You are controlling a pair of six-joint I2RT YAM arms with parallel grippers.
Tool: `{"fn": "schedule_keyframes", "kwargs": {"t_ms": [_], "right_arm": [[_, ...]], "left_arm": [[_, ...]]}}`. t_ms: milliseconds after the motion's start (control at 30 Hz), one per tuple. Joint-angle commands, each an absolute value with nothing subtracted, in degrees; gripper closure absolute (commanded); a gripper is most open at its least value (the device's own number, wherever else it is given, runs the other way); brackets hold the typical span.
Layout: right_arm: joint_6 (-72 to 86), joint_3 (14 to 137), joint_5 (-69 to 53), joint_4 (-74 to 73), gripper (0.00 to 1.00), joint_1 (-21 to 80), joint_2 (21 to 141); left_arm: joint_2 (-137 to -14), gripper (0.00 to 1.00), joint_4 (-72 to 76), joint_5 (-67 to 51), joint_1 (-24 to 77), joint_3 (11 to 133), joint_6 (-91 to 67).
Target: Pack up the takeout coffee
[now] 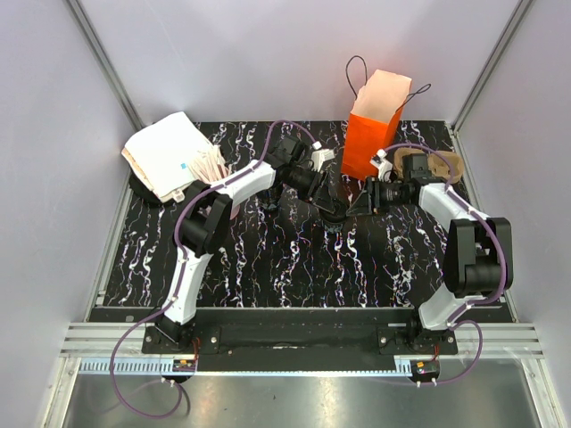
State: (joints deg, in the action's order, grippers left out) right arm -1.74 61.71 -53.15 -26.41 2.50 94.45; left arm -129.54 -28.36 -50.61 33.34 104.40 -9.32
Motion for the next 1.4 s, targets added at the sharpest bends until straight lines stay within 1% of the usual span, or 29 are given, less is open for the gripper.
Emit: {"fn": "schedule_keyframes", "kwargs": {"t_ms": [0, 200, 767, 867, 1100, 1367], "right_arm": [[-3.25, 60.65, -56.51, -26.90, 0.53, 2.46, 95.26], [-2.81, 60.91, -55.72, -25.93, 0.57, 2.46, 98.08], [-0.26, 61.70, -53.88, -22.76, 0.63, 2.46, 100.63], [1.23, 61.70, -52.21, -22.68, 0.68, 2.55, 101.16], [0.44, 61.44, -44.14, -23.90, 0.77, 2.64, 102.57], [0.26, 62.23, -41.05, -25.58, 0.80, 2.98, 103.89]], "left_arm": [[-133.33, 0.55, -31.73, -39.73, 34.54, 102.22, -5.19], [-133.33, 0.55, -31.64, -39.55, 34.45, 102.39, -5.19], [-133.59, 0.55, -31.73, -39.55, 34.54, 102.39, -5.18], [-133.59, 0.55, -31.73, -39.55, 34.54, 102.30, -5.10], [-133.77, 0.55, -31.82, -39.55, 34.54, 102.30, -4.83], [-134.03, 0.55, -31.90, -39.55, 34.54, 102.48, -4.92]]}}
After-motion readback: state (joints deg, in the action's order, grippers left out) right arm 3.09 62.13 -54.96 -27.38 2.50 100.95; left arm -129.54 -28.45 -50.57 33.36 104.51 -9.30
